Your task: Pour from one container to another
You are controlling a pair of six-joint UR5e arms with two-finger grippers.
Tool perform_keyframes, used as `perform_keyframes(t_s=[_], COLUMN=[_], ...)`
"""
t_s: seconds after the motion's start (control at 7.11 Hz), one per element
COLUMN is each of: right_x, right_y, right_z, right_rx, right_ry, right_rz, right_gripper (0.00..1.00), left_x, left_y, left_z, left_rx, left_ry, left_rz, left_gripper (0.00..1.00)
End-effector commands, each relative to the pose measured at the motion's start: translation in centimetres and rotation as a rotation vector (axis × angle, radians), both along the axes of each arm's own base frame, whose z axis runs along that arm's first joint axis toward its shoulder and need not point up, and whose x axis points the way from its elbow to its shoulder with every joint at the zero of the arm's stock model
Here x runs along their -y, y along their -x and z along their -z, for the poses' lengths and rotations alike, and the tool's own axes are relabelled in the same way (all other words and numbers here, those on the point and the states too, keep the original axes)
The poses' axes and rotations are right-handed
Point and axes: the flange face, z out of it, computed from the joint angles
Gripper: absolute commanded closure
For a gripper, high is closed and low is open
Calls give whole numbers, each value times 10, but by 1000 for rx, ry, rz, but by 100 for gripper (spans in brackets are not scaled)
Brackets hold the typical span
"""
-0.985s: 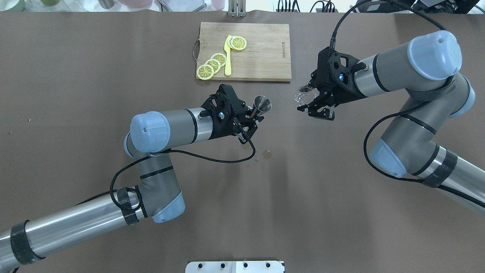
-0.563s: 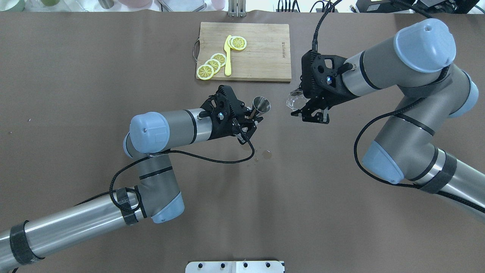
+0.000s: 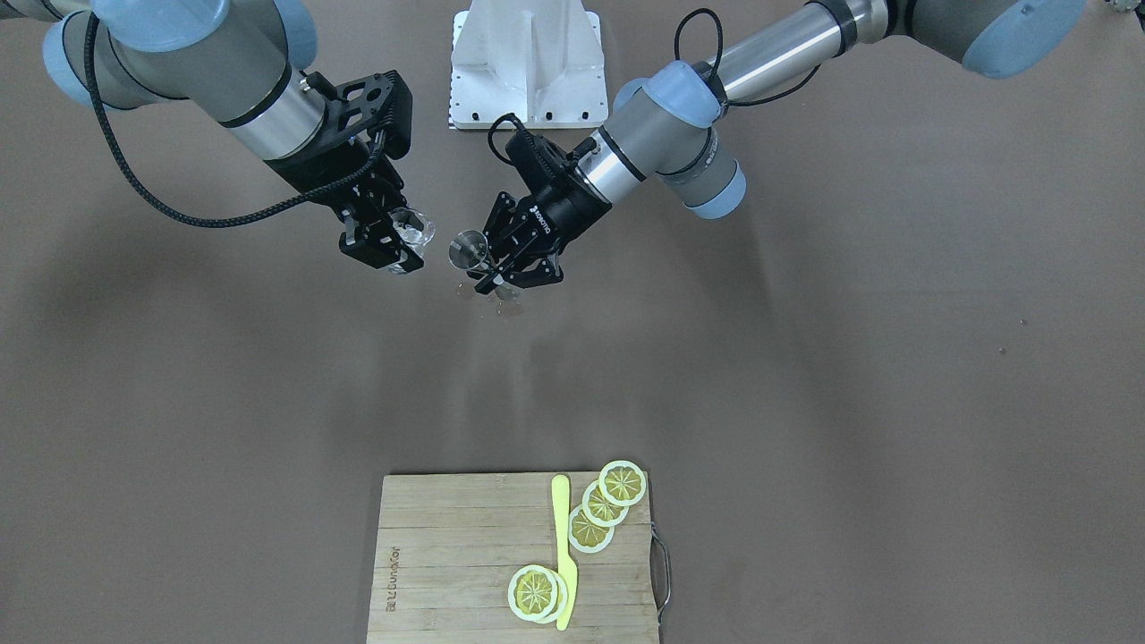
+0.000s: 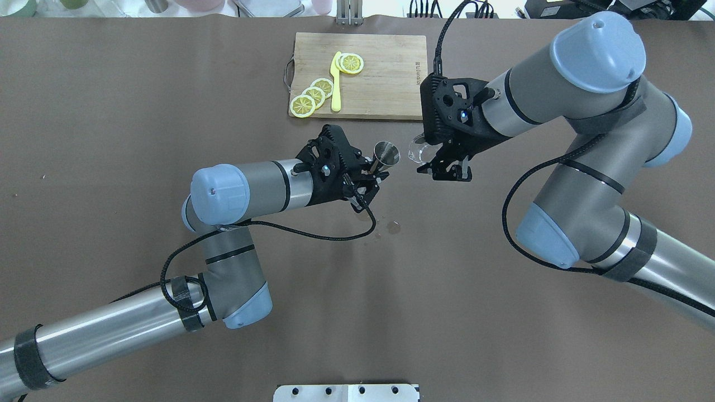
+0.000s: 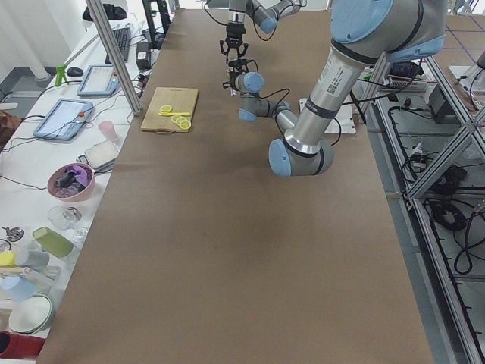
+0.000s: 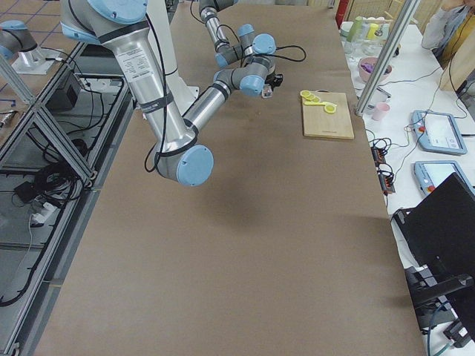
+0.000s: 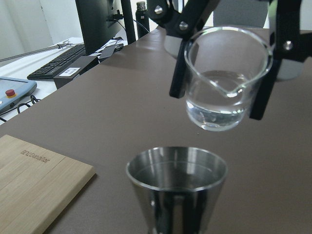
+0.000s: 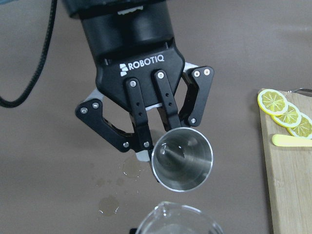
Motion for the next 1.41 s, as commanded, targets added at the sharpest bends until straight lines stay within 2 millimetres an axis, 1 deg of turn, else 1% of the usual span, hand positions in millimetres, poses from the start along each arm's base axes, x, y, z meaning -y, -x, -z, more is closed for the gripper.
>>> perform_keyframes(t_s=[0.0, 0.28, 0.84, 1.13, 1.27], right_x=[2, 4, 11, 11, 12], right_y=[3, 6, 13, 15, 16], right_z=[11, 17, 34, 34, 40], right_rx=[-22, -46, -93, -115, -132], right_ry=[-8, -10, -37, -45, -59], right_rz=[14, 23, 52, 57, 66], right_gripper=[100, 100, 100, 100, 100], left_x=[0, 0, 0, 0, 0], left_y=[-1, -1, -3, -3, -2], left_z=[-2, -3, -6, -7, -6], left_rx=[4, 8, 23, 24, 21], left_ry=[0, -1, -20, -19, -21], left_rz=[-2, -4, -7, -11, -11], left_gripper=[100, 100, 100, 100, 100])
